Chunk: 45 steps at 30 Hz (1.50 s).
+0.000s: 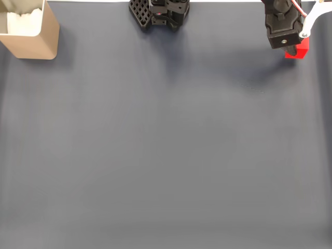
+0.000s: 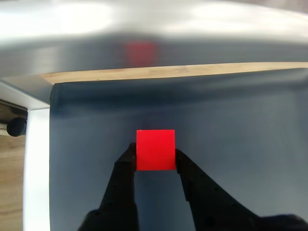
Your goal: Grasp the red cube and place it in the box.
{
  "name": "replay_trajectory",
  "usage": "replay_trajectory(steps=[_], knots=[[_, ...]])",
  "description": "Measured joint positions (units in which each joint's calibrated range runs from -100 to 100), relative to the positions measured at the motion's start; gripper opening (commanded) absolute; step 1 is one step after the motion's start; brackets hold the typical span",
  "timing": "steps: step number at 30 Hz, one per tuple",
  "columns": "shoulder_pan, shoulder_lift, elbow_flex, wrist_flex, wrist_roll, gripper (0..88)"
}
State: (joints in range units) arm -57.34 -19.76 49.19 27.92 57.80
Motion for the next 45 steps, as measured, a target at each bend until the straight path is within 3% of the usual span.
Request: replay_trajectory(steps=[19, 45], knots=[[19.73, -15.02, -11.3, 24.66, -3.96, 0.0], [55.42, -18.93, -19.8, 31.98, -4.93, 0.0]])
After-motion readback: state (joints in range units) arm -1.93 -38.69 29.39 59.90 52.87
